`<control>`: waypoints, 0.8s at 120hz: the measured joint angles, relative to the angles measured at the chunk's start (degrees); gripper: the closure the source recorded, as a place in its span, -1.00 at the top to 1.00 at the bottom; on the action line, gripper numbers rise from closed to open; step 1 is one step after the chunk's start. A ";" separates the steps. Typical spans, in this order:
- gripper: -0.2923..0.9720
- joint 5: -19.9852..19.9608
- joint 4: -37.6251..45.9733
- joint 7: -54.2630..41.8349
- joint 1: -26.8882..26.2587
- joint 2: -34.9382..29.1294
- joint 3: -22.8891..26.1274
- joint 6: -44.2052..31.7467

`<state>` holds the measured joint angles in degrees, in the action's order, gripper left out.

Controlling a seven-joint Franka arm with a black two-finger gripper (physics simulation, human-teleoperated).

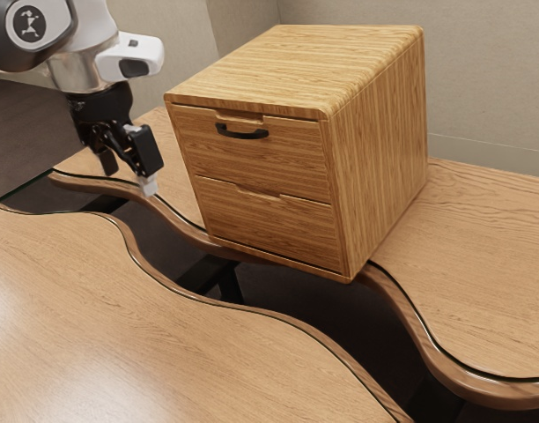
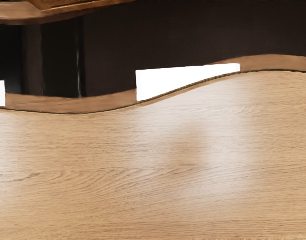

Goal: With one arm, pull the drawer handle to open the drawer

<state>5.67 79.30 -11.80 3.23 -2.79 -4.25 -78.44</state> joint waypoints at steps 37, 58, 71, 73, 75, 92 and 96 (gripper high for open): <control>0.54 -1.97 -18.14 -2.20 3.22 -0.32 0.54 2.64; 0.54 -1.79 -18.17 -3.05 -2.44 -0.25 2.13 4.36; 0.54 -3.29 -18.20 -3.11 -0.84 0.69 3.86 7.06; 0.54 -3.50 -18.19 -3.07 -0.70 1.14 4.03 7.23; 0.54 -3.66 -18.17 -3.03 -0.62 1.51 4.15 7.39; 0.54 -4.44 -18.17 -2.55 -0.67 3.41 4.53 8.20; 0.54 -4.46 -18.12 -2.47 -0.85 3.84 4.46 8.40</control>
<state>1.21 61.18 -14.27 2.38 1.05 0.21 -70.04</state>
